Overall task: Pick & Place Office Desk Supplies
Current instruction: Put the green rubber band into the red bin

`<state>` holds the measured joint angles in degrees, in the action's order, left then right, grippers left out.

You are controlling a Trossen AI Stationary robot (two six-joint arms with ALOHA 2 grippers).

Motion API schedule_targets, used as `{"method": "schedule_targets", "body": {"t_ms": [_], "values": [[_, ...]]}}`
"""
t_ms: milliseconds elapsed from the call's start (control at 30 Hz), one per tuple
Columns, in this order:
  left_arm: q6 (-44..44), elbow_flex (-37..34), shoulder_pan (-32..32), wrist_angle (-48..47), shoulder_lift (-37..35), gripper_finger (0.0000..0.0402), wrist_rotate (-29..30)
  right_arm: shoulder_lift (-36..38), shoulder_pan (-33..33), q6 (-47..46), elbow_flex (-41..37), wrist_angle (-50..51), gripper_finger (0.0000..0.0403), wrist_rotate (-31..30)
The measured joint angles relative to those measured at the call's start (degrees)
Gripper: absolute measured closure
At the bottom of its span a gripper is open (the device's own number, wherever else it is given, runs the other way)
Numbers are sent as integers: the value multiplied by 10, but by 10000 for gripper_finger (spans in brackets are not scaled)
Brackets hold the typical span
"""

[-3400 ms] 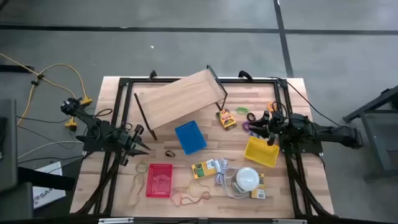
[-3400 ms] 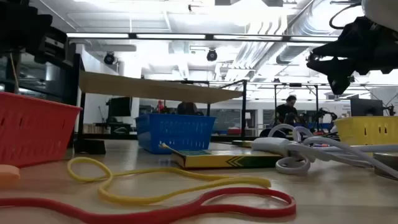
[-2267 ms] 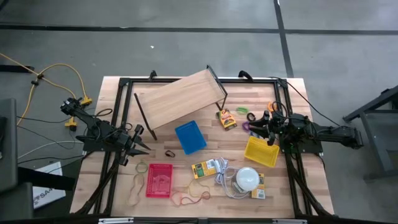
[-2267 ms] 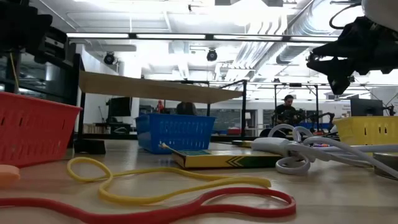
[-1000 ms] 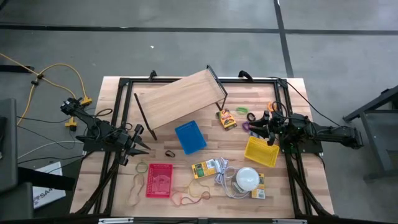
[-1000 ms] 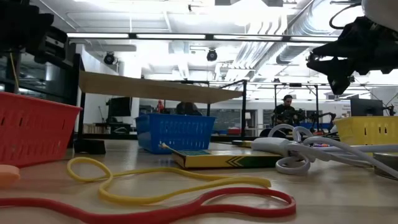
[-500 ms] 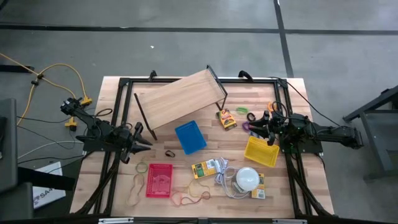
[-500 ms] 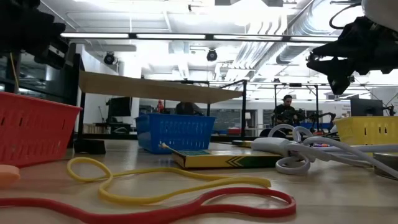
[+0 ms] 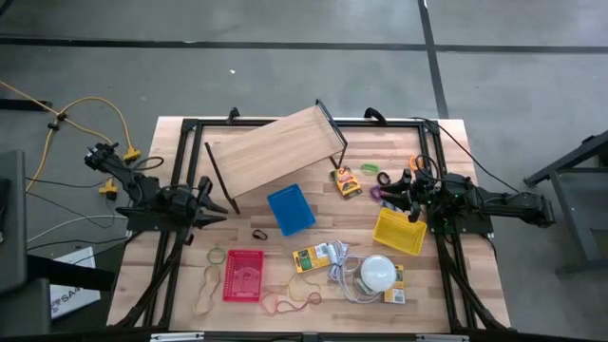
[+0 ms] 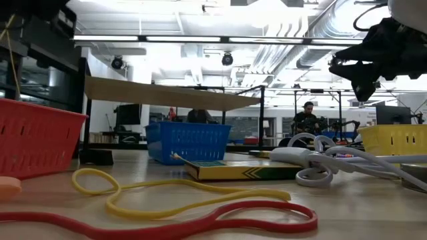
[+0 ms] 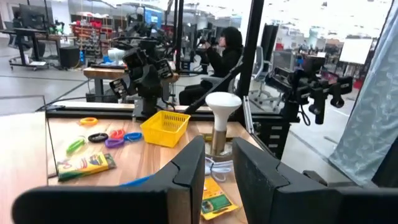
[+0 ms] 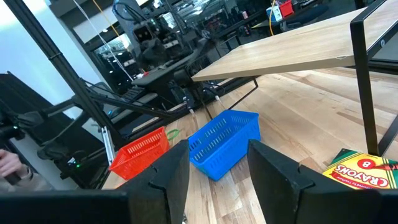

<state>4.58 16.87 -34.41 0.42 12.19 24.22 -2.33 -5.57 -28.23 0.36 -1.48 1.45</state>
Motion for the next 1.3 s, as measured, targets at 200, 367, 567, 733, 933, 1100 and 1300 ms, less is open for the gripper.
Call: {"method": "schedule_targets", "body": {"t_ms": [200, 367, 567, 733, 933, 1100, 1300], "values": [[14, 121, -29, -100, 100, 323, -1, 0, 0, 0, 0, 0, 253, 0], [77, 203, -56, -191, 183, 323, 0, 0, 0, 0, 0, 0, 253, 0], [179, 247, -98, -291, 261, 323, 0, 0, 0, 0, 0, 0, 253, 0], [291, 251, -137, -332, 291, 323, 0, 0, 0, 0, 0, 0, 253, 0], [434, 251, -171, -424, 299, 323, -1, 0, 0, 0, 0, 0, 253, 0], [531, 251, -203, -476, 299, 323, -25, 0, 0, 0, 0, 0, 253, 0], [612, 251, -230, -500, 301, 323, -88, 0, 0, 0, 0, 0, 253, 0]]}}
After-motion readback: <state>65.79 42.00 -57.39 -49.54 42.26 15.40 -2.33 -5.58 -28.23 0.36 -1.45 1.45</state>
